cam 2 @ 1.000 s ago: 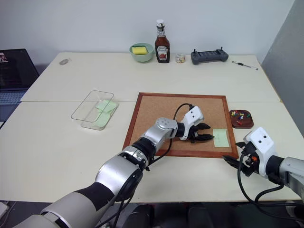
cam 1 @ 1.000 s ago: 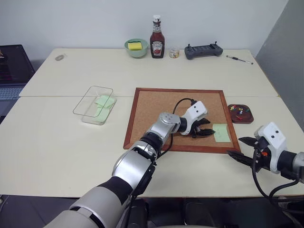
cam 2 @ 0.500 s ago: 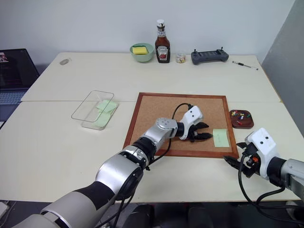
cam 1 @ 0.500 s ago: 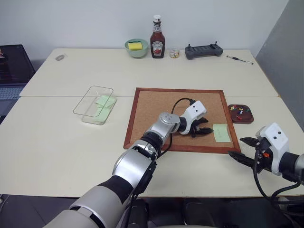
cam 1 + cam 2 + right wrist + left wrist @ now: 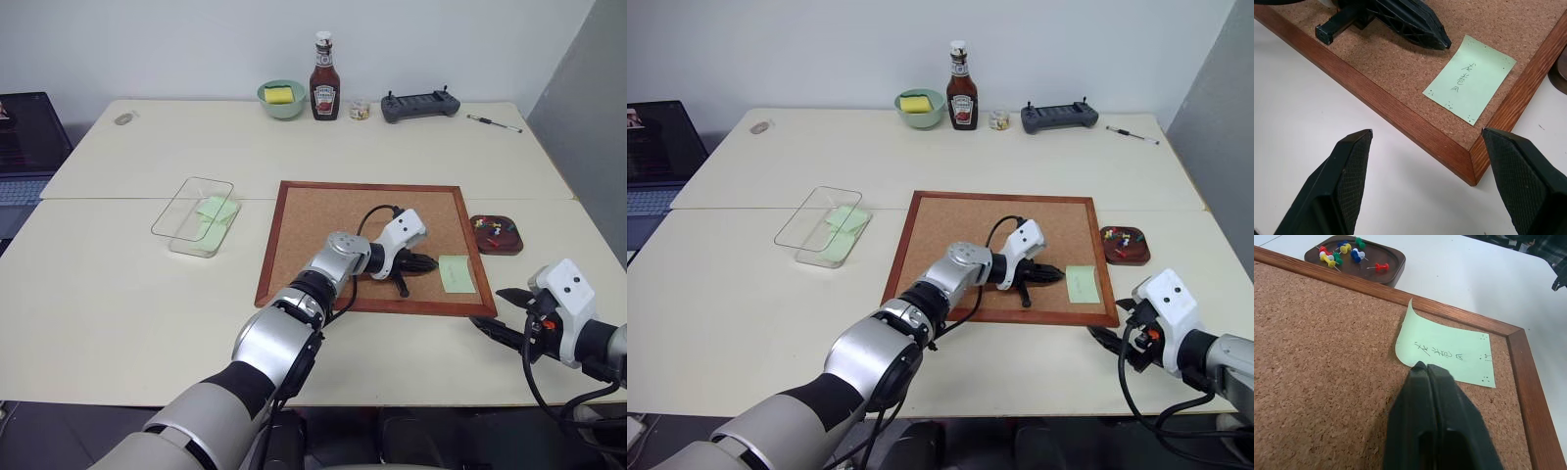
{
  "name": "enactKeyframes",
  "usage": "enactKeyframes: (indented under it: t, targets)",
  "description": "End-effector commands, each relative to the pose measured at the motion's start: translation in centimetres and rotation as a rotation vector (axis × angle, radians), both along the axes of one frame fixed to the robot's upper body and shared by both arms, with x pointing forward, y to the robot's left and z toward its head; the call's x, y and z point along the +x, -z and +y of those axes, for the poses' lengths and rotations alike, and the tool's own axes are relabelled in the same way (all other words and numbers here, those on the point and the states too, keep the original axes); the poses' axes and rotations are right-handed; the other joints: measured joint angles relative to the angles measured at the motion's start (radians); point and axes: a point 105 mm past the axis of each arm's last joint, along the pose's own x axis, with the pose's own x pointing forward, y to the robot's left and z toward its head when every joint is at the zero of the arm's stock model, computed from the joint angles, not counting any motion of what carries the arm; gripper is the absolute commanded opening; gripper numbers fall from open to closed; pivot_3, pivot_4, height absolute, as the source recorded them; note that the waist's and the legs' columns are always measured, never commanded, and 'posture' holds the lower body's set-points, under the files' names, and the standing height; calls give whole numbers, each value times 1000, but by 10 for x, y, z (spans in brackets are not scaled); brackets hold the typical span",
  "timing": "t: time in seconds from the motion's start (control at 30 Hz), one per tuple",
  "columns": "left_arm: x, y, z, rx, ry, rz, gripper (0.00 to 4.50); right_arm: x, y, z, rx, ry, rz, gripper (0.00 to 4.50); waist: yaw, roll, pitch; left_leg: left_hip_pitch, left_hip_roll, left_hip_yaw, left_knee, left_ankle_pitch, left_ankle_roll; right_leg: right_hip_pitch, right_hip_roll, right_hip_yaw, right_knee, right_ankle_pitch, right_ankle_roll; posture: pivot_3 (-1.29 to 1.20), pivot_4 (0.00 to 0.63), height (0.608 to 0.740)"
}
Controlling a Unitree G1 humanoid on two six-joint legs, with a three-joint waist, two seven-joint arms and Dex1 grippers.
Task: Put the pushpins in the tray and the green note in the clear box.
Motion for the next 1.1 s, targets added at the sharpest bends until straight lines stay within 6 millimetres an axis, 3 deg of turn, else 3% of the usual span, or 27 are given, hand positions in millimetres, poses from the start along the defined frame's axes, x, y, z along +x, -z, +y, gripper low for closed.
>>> enactKeyframes:
  t: [0.03, 0.33, 0.53, 0.87, 1.1]
  targets:
    - [-39, -26, -56, -133, 161, 9, 14, 0, -9, 1, -8, -4, -52, 3793, 0, 0, 0, 0, 0, 0, 0, 0, 0, 0, 0, 0, 0, 0, 0, 0, 150, 740]
    - [-15, -33, -19, -142, 114, -143, 14, 15, -16, 2, 4, 18, -137, 3793, -1, 0, 0, 0, 0, 0, 1, 0, 0, 0, 0, 0, 0, 0, 0, 0, 150, 740]
    - [-11, -47, 9, -187, 103, -246, 1057, 29, -16, 2, -22, 2, -164, 3793, -3, 1, 0, 2, 0, 1, 0, 0, 0, 0, 0, 2, 2, 0, 0, 0, 150, 740]
    - [-17, -49, 47, -153, -17, -337, 2938, 74, -15, -11, -114, -89, -143, 3793, -1, 1, -1, 4, 0, 1, 3, 0, 0, 1, 0, 2, 4, 0, 0, 0, 150, 740]
    - [-27, -42, 55, -108, 3, -325, 2938, 103, -9, -14, -150, -187, -75, 3793, -4, 1, -1, 4, 1, 1, 4, 0, 0, 1, 0, 2, 5, 0, 0, 0, 150, 740]
